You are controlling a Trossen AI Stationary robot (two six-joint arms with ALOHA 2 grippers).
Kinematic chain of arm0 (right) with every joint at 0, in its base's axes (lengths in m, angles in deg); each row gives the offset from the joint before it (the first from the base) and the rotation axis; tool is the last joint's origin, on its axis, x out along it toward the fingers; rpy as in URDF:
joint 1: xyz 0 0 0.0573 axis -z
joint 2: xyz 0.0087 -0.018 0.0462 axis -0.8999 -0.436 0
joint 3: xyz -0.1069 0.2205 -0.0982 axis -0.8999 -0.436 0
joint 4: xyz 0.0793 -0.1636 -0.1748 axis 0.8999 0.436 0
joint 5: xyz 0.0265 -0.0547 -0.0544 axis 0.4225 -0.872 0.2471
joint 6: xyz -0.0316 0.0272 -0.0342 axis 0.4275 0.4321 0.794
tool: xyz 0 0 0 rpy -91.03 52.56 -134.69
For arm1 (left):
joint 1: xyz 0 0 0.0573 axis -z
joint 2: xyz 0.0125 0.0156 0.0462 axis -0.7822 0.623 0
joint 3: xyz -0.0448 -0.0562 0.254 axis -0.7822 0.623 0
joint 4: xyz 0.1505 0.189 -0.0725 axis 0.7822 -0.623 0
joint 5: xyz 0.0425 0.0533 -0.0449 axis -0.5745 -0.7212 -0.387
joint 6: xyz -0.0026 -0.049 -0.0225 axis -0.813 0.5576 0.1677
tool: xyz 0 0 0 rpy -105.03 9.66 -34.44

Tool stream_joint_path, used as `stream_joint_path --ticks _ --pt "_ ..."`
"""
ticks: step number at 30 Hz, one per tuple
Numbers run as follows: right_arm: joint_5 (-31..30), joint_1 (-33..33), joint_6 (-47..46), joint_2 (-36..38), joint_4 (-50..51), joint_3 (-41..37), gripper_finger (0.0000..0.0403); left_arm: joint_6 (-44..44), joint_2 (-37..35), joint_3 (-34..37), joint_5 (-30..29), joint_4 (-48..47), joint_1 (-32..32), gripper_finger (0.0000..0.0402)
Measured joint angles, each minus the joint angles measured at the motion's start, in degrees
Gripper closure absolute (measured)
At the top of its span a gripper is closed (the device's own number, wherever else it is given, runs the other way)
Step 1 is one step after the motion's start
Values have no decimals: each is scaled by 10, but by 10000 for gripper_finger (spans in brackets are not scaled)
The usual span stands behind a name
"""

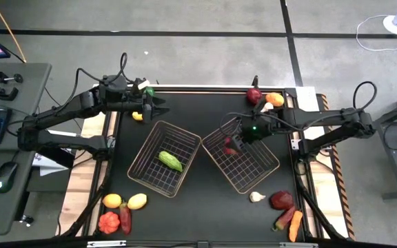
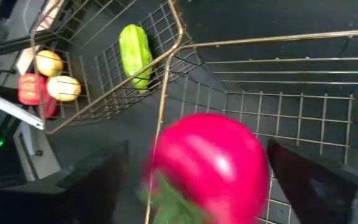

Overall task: Sort produce into baskets
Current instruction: Put the tomato into the right basket, then put the top lemon into the right basket

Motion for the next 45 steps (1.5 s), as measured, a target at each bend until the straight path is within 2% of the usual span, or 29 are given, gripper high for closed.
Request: stream_joint_path --ticks 3,8,10,13,16,19,22,27,31,34,39,45 --pt "3 4 1 0 4 0 12 0 0 0 0 -1 0 90" --pt "69 9 2 3 6 0 29 0 0 0 0 -1 0 90" --pt "70 8 17 3 8 0 30 0 0 0 0 -1 0 90" --pt "14 17 11 3 29 0 30 0 0 0 -6 0 0 90" --pt "-88 53 -52 3 101 0 30 3 0 0 -11 4 0 90" --pt "-180 107 -93 3 196 -1 31 13 0 0 -12 9 0 90" --pt "-216 184 -102 3 231 -24 31 15 0 0 -12 12 0 90" --pt "-184 308 -81 2 125 -113 31 15 0 0 -17 11 0 90" --pt "-185 383 -157 2 50 -181 31 16 0 0 -17 11 0 90" --pt "-194 410 -216 2 4 -222 31 16 0 0 -17 11 0 90" --pt "-206 438 -263 2 -67 -264 31 12 0 0 -17 11 0 90" --pt "-213 472 -322 2 -90 -297 30 -12 0 0 -16 11 0 90"
